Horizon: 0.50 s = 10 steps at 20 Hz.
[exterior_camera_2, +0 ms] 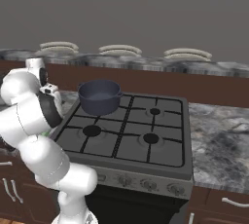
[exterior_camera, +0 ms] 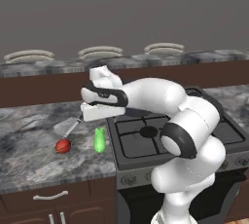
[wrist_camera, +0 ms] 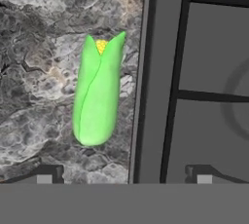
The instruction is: Put the corn and onion in the pot. Retrieve the spatula and lightly stir the vegetables in the pot.
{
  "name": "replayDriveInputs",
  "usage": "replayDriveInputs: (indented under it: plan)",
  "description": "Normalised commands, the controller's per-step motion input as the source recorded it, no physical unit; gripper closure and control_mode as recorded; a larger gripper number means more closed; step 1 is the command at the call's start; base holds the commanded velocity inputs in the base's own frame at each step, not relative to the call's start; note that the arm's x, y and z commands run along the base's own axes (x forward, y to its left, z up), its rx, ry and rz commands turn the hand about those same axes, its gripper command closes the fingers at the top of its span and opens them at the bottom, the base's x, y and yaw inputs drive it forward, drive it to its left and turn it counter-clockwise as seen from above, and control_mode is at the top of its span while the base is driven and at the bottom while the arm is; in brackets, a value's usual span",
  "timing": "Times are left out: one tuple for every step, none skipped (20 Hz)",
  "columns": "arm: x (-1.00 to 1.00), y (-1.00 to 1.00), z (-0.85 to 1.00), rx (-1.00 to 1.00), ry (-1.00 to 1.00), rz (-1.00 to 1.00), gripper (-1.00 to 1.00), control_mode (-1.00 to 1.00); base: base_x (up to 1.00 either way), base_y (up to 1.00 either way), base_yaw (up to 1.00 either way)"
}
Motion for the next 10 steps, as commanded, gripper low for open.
replayDriveInputs:
  plan:
    - [0.00,0.33,-0.36,-0.01,0.03,0.00,-1.00,-1.00,0.00,0.00,0.00]
    - [0.00,0.32,-0.42,0.00,0.04,0.00,-1.00,-1.00,0.00,0.00,0.00]
    - [0.00,0.32,-0.48,0.00,0.03,0.00,-1.00,-1.00,0.00,0.00,0.00]
    - [0.00,0.31,-0.54,0.00,0.02,0.00,-1.00,-1.00,0.00,0.00,0.00]
    - [0.00,0.27,-0.53,0.00,0.00,0.00,-1.00,-1.00,0.00,0.00,0.00]
    - [0.05,0.26,-0.51,0.00,0.00,0.00,-1.00,-1.00,0.00,0.00,0.00]
    - [0.09,0.16,-0.50,0.00,0.00,0.00,-1.00,-1.00,0.00,0.00,0.00]
    - [0.03,0.08,-0.45,0.00,0.00,0.00,-1.00,-1.00,0.00,0.00,0.00]
    - [0.09,0.01,-0.46,0.00,0.00,0.01,-1.00,-1.00,0.00,0.00,0.00]
    - [0.16,0.00,-0.44,0.00,0.00,0.05,-1.00,-1.00,0.00,0.00,0.00]
